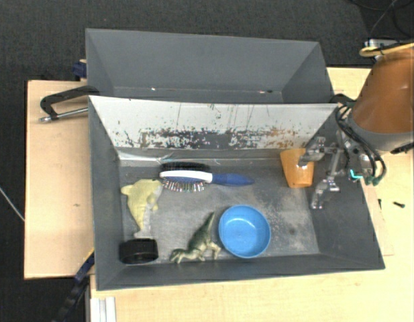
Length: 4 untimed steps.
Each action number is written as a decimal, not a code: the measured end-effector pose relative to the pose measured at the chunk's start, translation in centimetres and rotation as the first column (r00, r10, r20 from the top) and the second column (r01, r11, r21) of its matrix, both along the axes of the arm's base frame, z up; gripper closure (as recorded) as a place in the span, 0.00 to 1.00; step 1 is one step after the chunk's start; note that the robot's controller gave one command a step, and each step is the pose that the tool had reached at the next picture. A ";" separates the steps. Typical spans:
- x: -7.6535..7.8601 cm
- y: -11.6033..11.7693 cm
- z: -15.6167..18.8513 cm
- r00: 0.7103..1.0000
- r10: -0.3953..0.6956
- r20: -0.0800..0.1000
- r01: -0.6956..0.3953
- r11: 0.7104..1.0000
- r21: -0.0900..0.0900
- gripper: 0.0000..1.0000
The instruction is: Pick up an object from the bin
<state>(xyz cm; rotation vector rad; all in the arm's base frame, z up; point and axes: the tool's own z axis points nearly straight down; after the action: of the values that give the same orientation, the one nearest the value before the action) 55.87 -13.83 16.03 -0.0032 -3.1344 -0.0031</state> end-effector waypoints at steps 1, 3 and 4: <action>-3.1 10.3 -8.8 0.974 0.225 0.013 -0.225 0.974 -0.004 0.00; -6.2 21.0 -5.7 0.766 0.642 0.024 -0.642 0.766 -0.011 0.00; -3.7 22.4 -8.6 0.618 0.786 0.009 -0.786 0.618 -0.010 0.00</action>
Offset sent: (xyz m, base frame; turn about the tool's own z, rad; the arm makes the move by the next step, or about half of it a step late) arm -0.0332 0.1015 -0.0903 -0.2261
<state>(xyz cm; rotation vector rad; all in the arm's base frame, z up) 52.21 8.59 7.47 1.3717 -2.8321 0.0099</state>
